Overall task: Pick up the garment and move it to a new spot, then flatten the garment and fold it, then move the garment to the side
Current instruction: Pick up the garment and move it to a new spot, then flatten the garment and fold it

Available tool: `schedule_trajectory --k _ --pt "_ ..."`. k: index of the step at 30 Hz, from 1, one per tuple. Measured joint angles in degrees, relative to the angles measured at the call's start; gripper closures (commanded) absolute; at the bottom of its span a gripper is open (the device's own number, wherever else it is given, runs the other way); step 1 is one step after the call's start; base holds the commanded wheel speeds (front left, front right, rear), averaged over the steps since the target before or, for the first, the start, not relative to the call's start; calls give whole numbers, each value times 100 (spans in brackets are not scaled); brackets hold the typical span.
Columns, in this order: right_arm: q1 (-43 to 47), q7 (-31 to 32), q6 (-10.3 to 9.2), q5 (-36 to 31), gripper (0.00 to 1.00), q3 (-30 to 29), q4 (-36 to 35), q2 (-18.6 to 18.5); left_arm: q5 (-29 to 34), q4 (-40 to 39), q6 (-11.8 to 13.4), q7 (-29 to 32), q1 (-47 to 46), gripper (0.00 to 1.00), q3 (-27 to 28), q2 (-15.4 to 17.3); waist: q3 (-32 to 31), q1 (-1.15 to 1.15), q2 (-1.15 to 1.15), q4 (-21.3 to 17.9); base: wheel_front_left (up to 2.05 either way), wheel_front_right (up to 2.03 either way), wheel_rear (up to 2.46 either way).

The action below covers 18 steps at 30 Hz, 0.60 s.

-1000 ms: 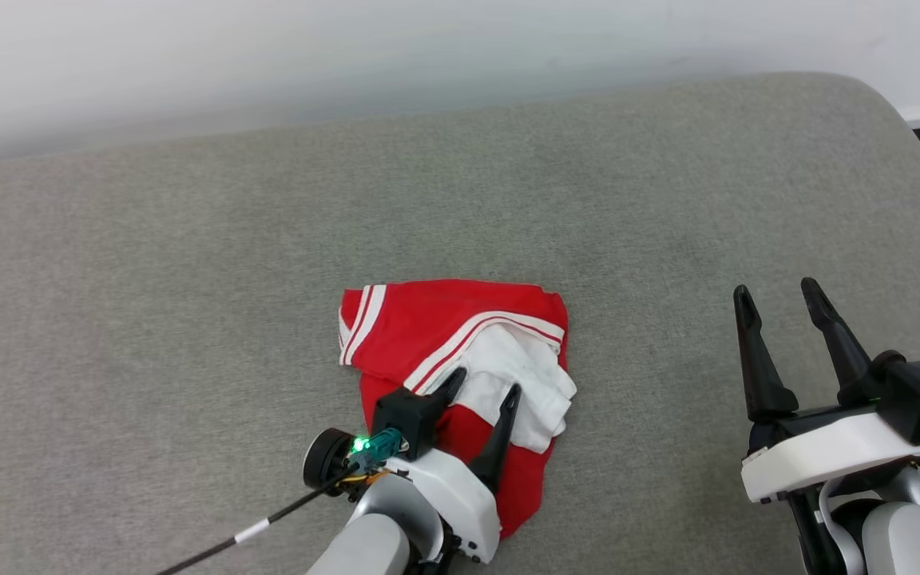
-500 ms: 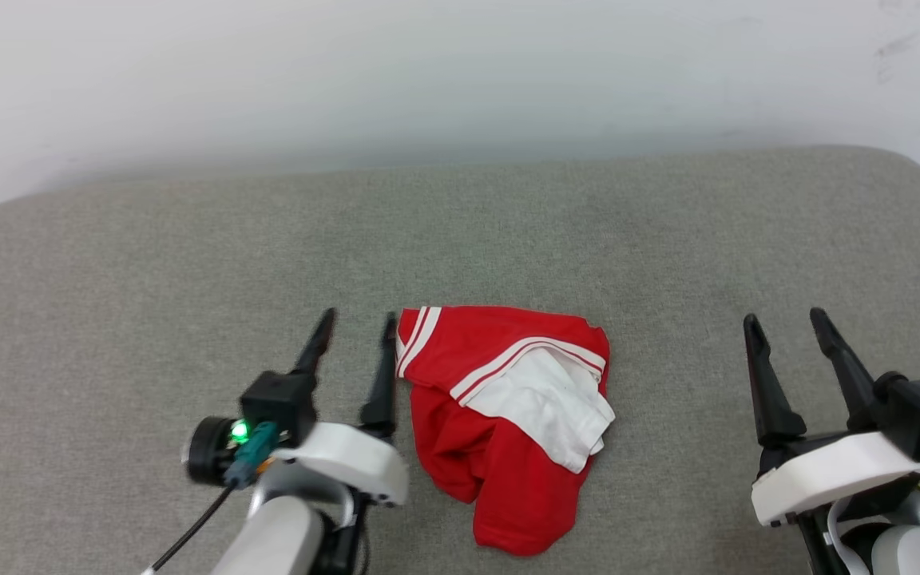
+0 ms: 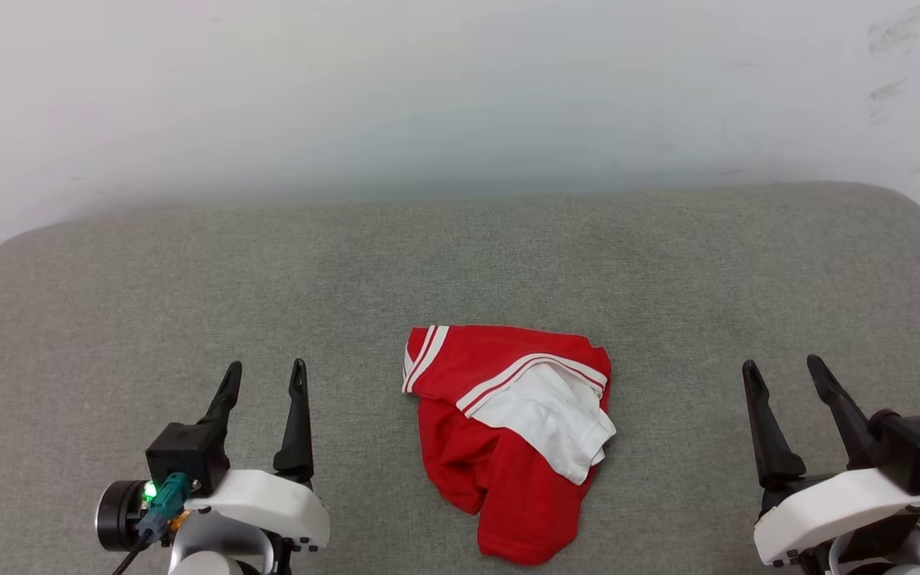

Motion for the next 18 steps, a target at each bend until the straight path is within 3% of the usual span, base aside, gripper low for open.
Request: schedule_trajectory --k 12,15,18 --pt "10 202 0 3 0 11 -48 0 46 -197 119 142 46 0 -68 48 5 0 0 -24 0 0 0" --pt "5 656 0 99 0 -148 121 0 73 -223 135 141 31 0 -102 35 33 0 0 33 0 0 0" --pt "-4 1600 0 -9 0 -160 361 -1 79 -253 160 140 -12 0 -138 -5 88 0 0 123 0 0 0"
